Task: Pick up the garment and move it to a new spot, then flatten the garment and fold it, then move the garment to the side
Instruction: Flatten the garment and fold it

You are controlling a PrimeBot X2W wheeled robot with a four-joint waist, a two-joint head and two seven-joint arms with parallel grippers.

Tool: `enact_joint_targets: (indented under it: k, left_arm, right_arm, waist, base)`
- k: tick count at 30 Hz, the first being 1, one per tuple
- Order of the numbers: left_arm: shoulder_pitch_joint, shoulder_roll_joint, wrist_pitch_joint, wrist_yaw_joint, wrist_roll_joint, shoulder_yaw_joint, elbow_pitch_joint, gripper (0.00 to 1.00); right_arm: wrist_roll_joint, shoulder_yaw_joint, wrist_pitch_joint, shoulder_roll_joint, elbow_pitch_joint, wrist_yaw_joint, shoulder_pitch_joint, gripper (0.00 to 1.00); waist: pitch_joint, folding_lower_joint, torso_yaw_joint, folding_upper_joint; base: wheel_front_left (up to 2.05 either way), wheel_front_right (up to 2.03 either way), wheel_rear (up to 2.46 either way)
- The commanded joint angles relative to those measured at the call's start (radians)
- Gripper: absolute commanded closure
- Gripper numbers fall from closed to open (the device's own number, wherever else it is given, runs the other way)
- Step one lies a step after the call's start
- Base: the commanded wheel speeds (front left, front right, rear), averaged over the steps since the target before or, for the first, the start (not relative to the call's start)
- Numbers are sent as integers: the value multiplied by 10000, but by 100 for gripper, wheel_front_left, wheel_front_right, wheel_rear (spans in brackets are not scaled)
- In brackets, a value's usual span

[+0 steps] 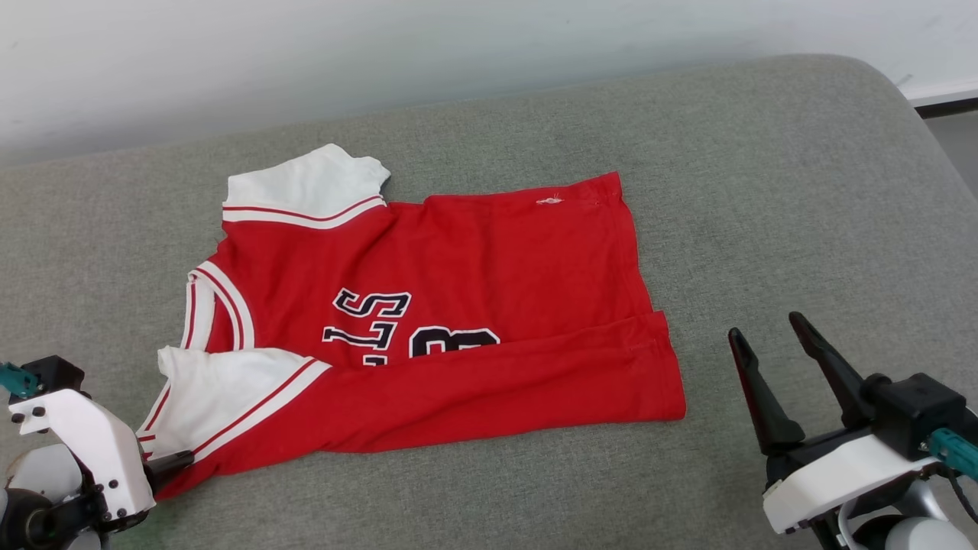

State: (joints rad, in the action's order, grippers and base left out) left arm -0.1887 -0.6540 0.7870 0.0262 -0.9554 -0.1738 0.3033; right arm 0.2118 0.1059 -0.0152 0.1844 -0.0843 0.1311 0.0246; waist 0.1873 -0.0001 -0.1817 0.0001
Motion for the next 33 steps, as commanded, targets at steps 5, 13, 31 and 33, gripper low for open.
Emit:
enact_joint_targets:
  k: [5,13,31,33]
  left_arm:
    - [95,766,-149,-186,-313,-219,434,100]
    - [-424,756,-1163,-492,77,-70,310,100]
    - [-1522,1220,-2186,-573,924,-597,-1777,100]
    - [-1484,1239,-2205,-566,934,-607,-1806,100]
  right_arm:
    - [455,-276,473,94,-156,-7,50,0]
    - [1804,-519,3288,847,167,-7,205,0]
    - [3313,378,7666,1173,2726,-6,2261,0]
    - [3378,517,7693,1118,2961,-6,2288,0]
  waist:
    - [8,1,72,-1]
    - [-120,1,458,-1]
    - [1111,1,1953,-1]
    - [1125,1,1972,-1]
  base:
    - [0,0,0]
    - [0,0,0]
    - [0,0,0]
    - [0,0,0]
